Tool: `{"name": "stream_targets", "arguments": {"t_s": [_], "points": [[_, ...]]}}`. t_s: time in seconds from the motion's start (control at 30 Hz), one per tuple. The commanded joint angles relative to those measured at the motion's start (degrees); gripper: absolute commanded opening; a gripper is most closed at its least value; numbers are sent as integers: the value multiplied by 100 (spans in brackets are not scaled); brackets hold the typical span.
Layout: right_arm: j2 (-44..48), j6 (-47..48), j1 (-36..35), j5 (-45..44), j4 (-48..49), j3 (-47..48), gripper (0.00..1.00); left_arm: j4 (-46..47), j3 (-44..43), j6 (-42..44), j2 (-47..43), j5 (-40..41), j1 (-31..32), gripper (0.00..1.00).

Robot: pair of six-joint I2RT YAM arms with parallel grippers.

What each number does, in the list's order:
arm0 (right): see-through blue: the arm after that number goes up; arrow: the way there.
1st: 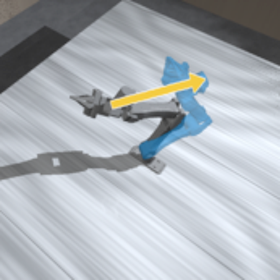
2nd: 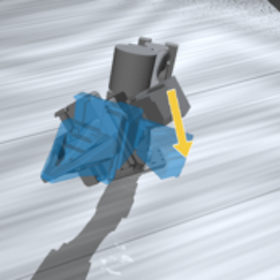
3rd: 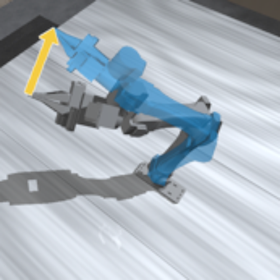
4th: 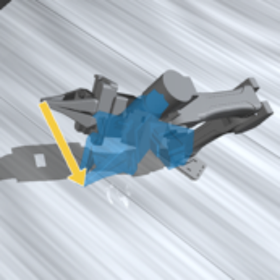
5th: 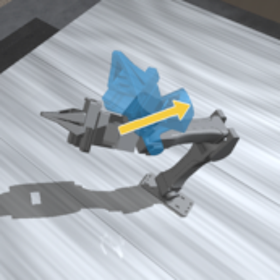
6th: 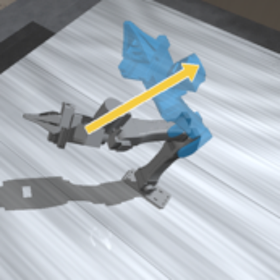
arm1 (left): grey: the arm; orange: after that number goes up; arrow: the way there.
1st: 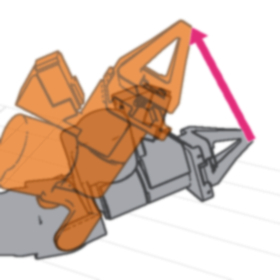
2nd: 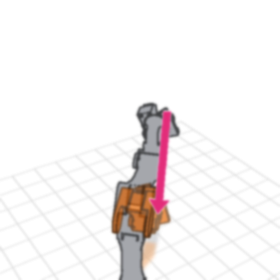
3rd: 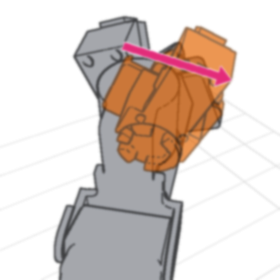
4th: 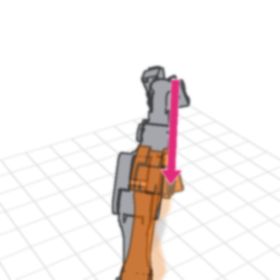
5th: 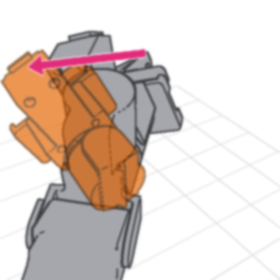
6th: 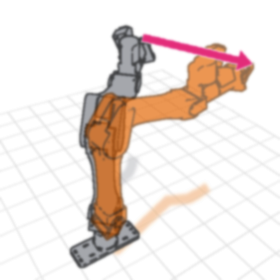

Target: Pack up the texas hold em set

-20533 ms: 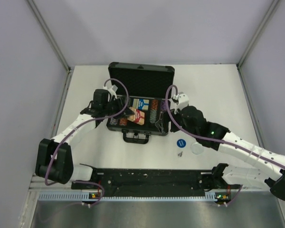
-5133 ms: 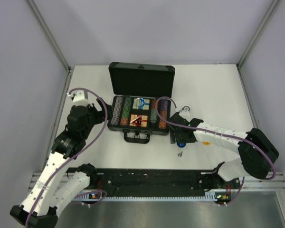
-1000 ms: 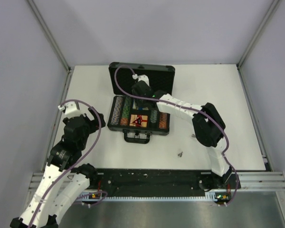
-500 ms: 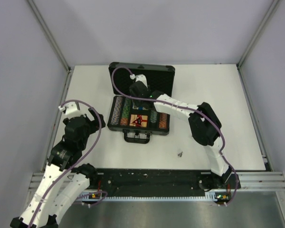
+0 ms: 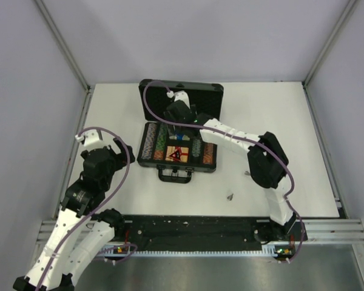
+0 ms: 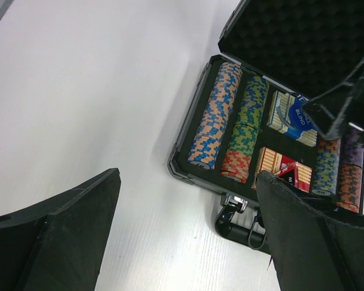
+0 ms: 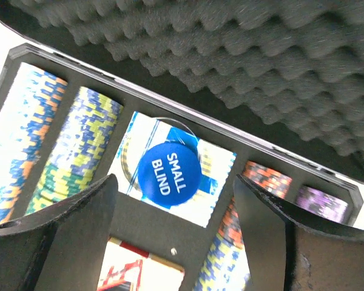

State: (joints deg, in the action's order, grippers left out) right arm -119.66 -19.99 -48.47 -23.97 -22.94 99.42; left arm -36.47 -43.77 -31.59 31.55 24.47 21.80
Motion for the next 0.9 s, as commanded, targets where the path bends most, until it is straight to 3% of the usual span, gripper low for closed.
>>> {"name": "stream_targets", "arguments": {"t_s": [0.0,0.3,0.57,0.87], "points": [[1171,-66,-84,-117,-193,-166,76,219,-88,22,53,-47,-9,99],[3411,-742,91,-706,-957,-2424,76,509,-18,101,123,-346,-9,99],[5003,-2060,838,-1013,-1722,-4227,77,895,105,39,360,-680,-9,99],[5488,-3195,2112,-733,-2417,-5563,80,1019,140,48,589,-935,-9,99]]}}
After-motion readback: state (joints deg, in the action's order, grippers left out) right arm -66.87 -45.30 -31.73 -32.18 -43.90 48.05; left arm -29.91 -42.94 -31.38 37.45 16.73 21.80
